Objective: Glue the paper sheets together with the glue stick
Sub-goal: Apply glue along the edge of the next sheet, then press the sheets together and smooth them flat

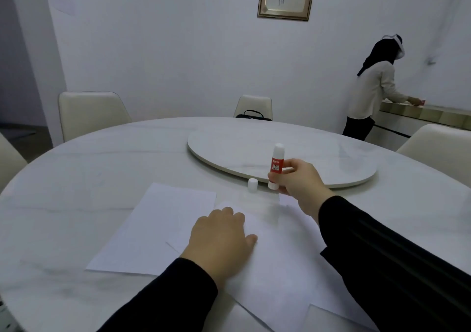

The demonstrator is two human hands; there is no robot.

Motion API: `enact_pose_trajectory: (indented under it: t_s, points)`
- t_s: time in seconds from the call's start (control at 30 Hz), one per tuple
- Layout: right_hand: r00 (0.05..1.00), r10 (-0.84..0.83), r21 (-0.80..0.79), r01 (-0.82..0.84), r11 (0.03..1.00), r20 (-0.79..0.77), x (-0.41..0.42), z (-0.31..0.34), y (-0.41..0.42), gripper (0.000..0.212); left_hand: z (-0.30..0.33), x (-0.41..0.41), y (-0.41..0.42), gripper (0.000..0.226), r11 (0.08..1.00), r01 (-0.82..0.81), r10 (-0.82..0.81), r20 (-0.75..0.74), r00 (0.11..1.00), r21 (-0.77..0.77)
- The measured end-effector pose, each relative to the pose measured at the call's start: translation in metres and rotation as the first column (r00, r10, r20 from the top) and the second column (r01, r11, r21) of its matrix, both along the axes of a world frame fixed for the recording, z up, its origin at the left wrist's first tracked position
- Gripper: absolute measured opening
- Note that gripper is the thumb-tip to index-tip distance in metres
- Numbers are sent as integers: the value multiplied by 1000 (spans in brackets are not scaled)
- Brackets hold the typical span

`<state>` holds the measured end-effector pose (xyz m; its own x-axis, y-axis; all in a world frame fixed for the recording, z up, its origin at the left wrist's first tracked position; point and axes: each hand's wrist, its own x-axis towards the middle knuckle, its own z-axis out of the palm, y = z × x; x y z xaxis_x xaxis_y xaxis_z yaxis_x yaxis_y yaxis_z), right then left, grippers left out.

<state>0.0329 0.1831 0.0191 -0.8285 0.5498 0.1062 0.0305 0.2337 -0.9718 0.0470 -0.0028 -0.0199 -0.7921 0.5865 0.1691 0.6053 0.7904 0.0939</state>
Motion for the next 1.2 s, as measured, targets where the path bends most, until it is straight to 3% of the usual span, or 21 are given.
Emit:
enact_pose_trajectory:
  t_s: [0.1,0.17,0.43,0.57,0.6,0.67,0.73,0.8,0.87,1.03,1.2]
  points:
    - [995,-89,245,74,967,50,-14,-12,-1,18,0,0,-1,41,999,-35,35,-3,999,15]
    - [986,-150,314,121,942,72,-20,-20,1,16,0,-1,0,41,998,-62,62,-15,998,16]
    - [978,-166,383,105,918,129,-29,-32,6,26,-4,-5,2,42,995,-98,99,-36,994,30]
    - [983,-158,337,116,934,99,-8,-23,28,57,-5,-8,0,43,994,-106,107,-43,993,31]
    - [980,-148,404,84,911,130,3,-16,37,53,-6,-9,0,43,994,-109,110,-46,993,32]
    - [929,-134,548,-83,832,345,29,-3,56,52,-6,-9,0,44,992,-118,119,-47,992,35]
    - [772,-178,621,-326,713,610,56,1,70,74,-6,-9,2,43,991,-125,127,-44,991,38]
    - [685,-198,627,-461,628,701,76,-5,76,87,-6,-8,3,43,991,-130,132,-42,990,44]
    - [725,-182,648,-437,624,664,86,-11,79,83,-6,-8,3,44,990,-134,137,-45,990,48]
    - [865,-238,750,-210,628,442,91,-12,76,51,-9,-7,4,49,991,-119,118,16,993,66]
    - [911,-299,799,-52,599,283,96,-11,68,65,-10,-5,3,56,997,-56,53,57,997,47]
